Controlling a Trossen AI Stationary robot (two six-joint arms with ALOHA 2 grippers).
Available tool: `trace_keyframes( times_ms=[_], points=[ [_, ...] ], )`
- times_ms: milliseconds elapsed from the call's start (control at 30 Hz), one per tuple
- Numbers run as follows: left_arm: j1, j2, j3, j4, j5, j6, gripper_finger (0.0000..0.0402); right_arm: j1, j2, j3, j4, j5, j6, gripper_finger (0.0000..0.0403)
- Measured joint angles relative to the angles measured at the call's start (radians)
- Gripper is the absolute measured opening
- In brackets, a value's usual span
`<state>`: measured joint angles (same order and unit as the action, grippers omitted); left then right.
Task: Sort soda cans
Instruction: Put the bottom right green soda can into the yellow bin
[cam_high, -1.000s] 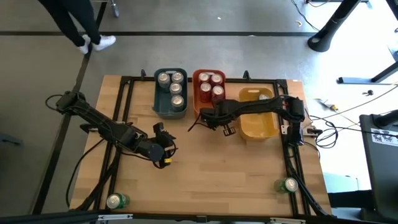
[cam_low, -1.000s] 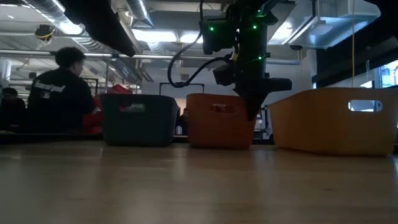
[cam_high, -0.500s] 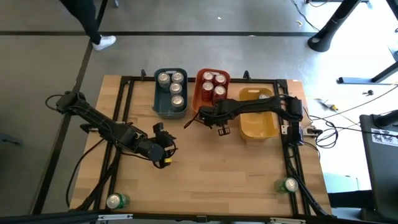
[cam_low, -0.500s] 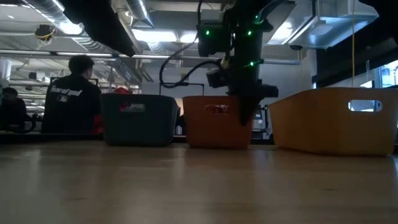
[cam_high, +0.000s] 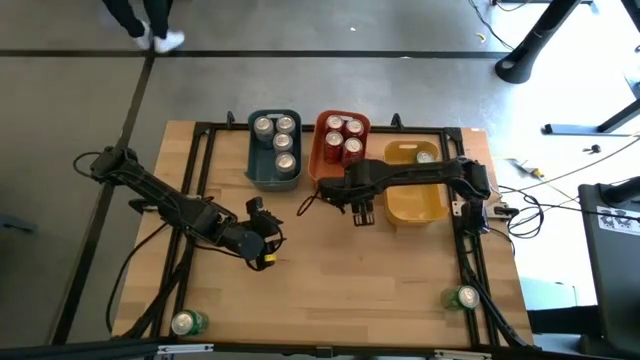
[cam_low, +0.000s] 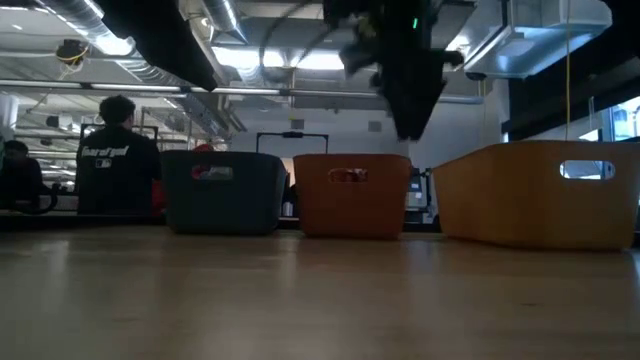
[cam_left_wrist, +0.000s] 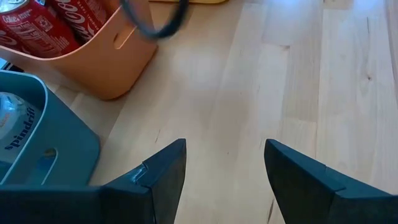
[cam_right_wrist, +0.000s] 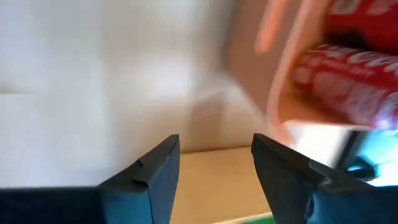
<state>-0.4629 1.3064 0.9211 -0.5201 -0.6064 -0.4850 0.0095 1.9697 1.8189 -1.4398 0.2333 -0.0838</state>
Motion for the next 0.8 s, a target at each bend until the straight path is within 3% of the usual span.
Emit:
trace_keyframes(
  times_ms=[133, 333, 533, 800],
  points=[
    [0.0, 0.0, 0.0, 0.0, 0.0, 0.0, 0.0208, 0.07, -0.002, 0.089, -0.073, -0.098, 0.134, 0.0202],
    [0.0, 0.0, 0.0, 0.0, 0.0, 0.0, 0.0208, 0.215, -0.034, 0.115, -0.128, -0.094, 0.264, 0.0202],
    [0.0, 0.0, 0.0, 0.001, 0.0, -0.004, 0.0208, 0.367, -0.13, 0.024, -0.131, -0.087, 0.378, 0.0202],
    [0.0, 0.0, 0.0, 0.0, 0.0, -0.005, 0.0208, 0.562, -0.315, -0.2, -0.132, -0.107, 0.768, 0.0202]
  ],
)
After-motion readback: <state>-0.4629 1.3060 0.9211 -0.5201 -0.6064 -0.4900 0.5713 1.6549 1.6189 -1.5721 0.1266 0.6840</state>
